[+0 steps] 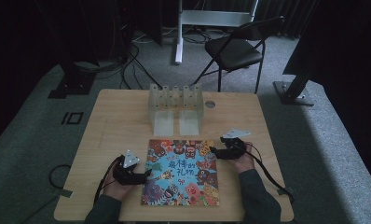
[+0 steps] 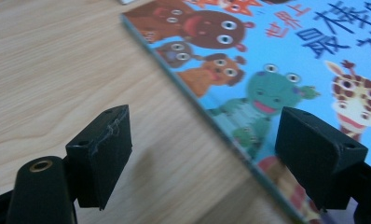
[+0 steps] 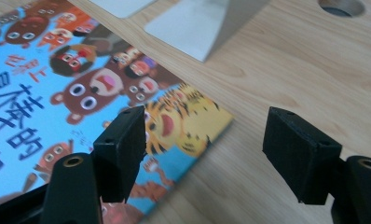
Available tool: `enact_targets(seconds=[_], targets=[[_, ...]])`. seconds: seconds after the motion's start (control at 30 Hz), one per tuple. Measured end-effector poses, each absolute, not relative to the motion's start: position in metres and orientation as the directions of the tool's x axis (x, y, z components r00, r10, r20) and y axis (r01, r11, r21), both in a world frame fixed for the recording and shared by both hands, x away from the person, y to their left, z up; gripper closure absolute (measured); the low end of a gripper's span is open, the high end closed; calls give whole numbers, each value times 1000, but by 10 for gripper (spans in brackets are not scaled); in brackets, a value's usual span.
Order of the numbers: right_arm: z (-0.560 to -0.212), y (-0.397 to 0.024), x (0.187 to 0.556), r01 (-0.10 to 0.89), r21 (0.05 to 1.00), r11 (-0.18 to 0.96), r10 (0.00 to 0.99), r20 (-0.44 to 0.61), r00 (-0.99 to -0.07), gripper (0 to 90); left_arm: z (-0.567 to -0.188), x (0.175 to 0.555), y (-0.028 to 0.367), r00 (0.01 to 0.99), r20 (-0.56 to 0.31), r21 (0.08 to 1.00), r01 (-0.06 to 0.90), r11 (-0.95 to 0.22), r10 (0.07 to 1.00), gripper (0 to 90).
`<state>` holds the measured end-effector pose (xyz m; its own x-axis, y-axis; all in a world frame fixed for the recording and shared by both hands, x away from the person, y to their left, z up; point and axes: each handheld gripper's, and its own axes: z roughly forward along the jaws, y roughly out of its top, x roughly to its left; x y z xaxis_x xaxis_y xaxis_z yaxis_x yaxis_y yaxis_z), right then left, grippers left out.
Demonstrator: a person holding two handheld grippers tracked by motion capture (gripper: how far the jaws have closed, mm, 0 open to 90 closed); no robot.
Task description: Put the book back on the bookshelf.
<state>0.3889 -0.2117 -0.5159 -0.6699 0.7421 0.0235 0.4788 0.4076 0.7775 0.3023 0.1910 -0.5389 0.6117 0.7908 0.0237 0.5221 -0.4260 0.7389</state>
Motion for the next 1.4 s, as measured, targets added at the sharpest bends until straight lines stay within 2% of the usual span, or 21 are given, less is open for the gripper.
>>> enact_targets(seconds=[0.07, 0.13, 0.3, 0.37, 0.5, 0.63, 0.8, 1.27, 1.4], targets=[[-515, -210, 390, 475, 777, 413, 737, 20, -675, 278, -539, 301, 189, 615, 24, 739, 520, -429, 788, 185], [-515, -203, 395, 475, 775, 417, 700, 60, -712, 220, -537, 296, 178, 645, 6, 743, 508, -435, 765, 171], [-519, -199, 400, 491, 763, 420, 695, 77, -715, 200, -540, 293, 164, 676, -1, 731, 503, -460, 737, 165], [-526, -195, 406, 500, 754, 427, 691, 85, -718, 162, -540, 292, 159, 679, 10, 731, 496, -469, 734, 142], [-531, -195, 411, 513, 743, 430, 693, 93, -715, 153, -541, 292, 159, 677, 0, 735, 499, -459, 736, 137], [-536, -195, 416, 520, 738, 430, 692, 100, -715, 153, -545, 298, 164, 666, -69, 729, 542, -418, 743, 93], [-540, -193, 420, 521, 742, 422, 680, 120, -723, 155, -547, 299, 165, 652, -100, 724, 566, -394, 751, 84], [-545, -191, 424, 534, 747, 395, 674, 159, -722, 157, -545, 299, 161, 607, -106, 714, 597, -364, 788, 93], [-545, -193, 425, 545, 747, 380, 672, 182, -718, 161, -541, 294, 154, 623, -65, 710, 577, -402, 780, 78]])
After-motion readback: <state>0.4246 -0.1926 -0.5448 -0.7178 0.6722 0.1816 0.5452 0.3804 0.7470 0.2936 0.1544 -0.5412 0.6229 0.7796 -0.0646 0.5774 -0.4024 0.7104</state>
